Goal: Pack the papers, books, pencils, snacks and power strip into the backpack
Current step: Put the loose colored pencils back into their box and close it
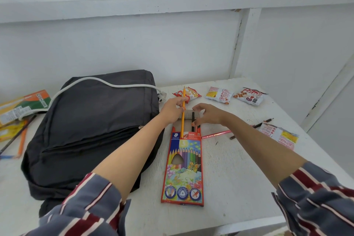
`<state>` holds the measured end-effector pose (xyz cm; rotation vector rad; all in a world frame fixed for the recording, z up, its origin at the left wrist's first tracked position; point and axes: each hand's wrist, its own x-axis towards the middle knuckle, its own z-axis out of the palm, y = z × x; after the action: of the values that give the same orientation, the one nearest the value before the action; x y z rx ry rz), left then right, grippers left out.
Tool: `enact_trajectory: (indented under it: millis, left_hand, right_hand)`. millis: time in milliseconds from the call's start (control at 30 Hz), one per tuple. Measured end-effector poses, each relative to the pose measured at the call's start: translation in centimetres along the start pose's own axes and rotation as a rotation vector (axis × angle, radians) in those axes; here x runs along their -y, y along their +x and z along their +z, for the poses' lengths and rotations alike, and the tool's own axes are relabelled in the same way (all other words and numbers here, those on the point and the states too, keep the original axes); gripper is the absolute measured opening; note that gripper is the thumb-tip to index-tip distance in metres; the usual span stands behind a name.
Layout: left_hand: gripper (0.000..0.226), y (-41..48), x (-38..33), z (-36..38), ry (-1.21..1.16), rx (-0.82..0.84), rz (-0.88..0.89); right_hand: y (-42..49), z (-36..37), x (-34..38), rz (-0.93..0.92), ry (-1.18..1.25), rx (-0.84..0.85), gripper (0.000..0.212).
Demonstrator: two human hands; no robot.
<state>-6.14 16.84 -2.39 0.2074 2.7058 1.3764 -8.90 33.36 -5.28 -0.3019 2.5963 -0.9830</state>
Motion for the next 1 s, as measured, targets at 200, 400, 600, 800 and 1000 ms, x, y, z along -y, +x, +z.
enact_trajectory:
  millis: [200,400,600,800,1000]
  left_hand:
    - [0.043,-0.2,-0.1,0.0,-0.014,-0.004,-0.004]
    - [0.043,-0.3,-0.1,0.1,-0.009,-0.003,0.005]
    - [0.043,-0.3,-0.1,0.1,-0.012,-0.001,0.012]
    - [0.043,-0.3,-0.1,0.1,-0.017,0.010,0.018]
    - [0.043,-0.3,-0.1,0.1,-0.006,0.017,0.021]
  right_hand:
    - [-0.7,-0.1,-0.4,-0.042,-0.102,-0.019,0.065]
    - [-1.1,-0.1,-0.2,-0.052,-0.140,-0.009,0.061]
    - [-1.2,-0.2,-0.6,-0.060,-0.112,0.013,0.042]
    - [-1.1,-0.3,-0.6,-0.070,-0.097,0.002,0.034]
    - [-1.5,-0.1,-0.5,-0.070,-0.094,-0.033,0.036]
